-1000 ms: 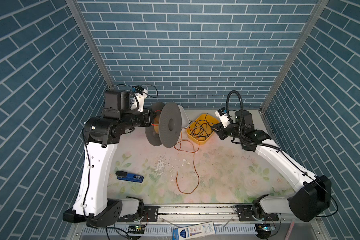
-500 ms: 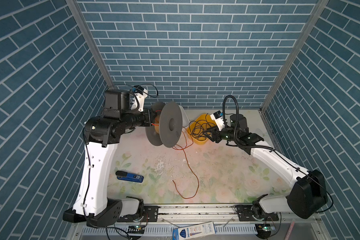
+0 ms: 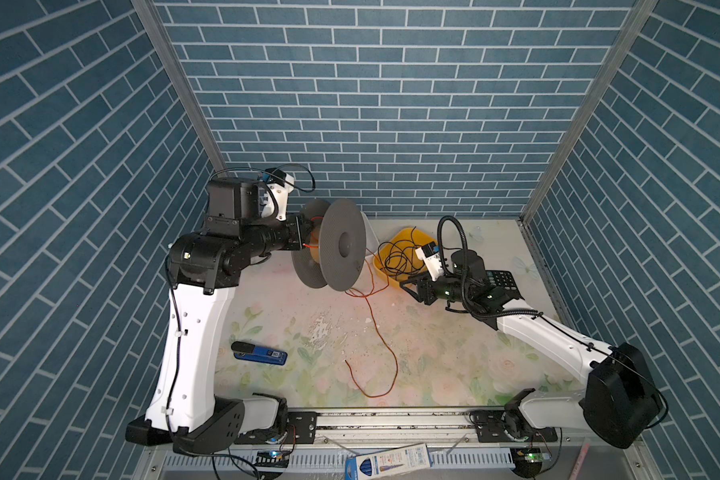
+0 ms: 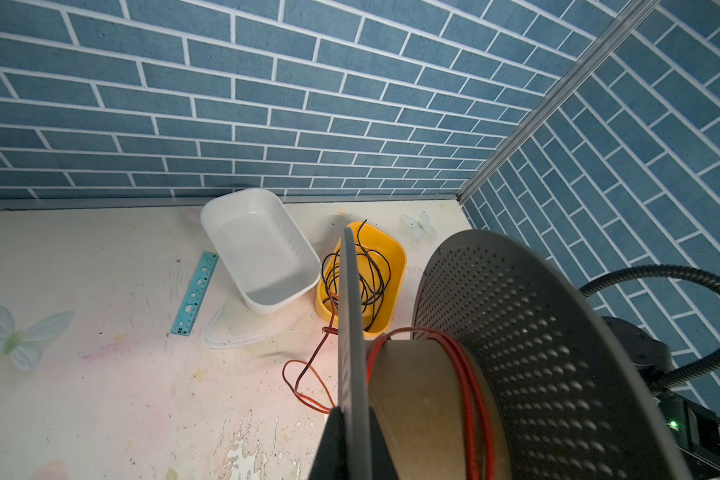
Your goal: Wrap the cables
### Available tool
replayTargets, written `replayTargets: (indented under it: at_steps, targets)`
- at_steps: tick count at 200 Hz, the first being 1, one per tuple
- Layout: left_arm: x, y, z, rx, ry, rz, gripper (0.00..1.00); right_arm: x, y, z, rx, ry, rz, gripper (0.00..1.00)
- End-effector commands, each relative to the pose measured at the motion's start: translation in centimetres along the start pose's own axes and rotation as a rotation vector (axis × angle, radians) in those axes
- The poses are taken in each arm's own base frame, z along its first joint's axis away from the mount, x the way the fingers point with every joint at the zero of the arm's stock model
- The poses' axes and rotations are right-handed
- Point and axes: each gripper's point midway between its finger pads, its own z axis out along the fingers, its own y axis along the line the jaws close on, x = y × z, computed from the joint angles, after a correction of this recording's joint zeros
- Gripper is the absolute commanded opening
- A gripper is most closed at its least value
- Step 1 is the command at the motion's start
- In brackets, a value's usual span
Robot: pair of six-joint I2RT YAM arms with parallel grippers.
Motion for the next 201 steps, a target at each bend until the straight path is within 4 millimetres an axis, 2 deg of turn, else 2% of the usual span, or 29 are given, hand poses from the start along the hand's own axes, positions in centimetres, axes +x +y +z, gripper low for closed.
replayTargets:
  at_steps: [1,35,62,92,136,159,201]
  targets:
    - [-2.1,-1.5,-1.6,0.057,-0.107,0.025,0.0,0.0,-0.6,0.3,0.023,-0.03,0.061,0.43]
    - [-2.3,-1.7,-1.6,0.068,-0.121,0.019,0.0,0.2,-0.6,1.6,-0.024,-0.033,0.193,0.43]
    - [-2.3,-2.1,-1.7,0.091,-0.127,0.022,0.0,0.1,0.1,3.3,-0.132,-0.041,0.344,0.48]
    - [-2.2,-2.1,-1.8,0.094,-0.131,0.023,0.0,-0.1,-0.1,4.8,-0.179,-0.058,0.461,0.54]
    - [-2.1,-2.0,-1.9,0.087,-0.13,0.026,0.0,0.3,-0.1,6.5,-0.213,-0.04,0.612,0.58]
    - [-2.0,-2.0,-1.8,0.088,-0.127,0.025,0.0,0.5,0.0,7.3,-0.221,-0.031,0.678,0.58]
    - [-1.9,-1.7,-1.6,0.076,-0.127,0.023,0.0,0.5,1.7,9.4,-0.292,-0.011,0.749,0.53]
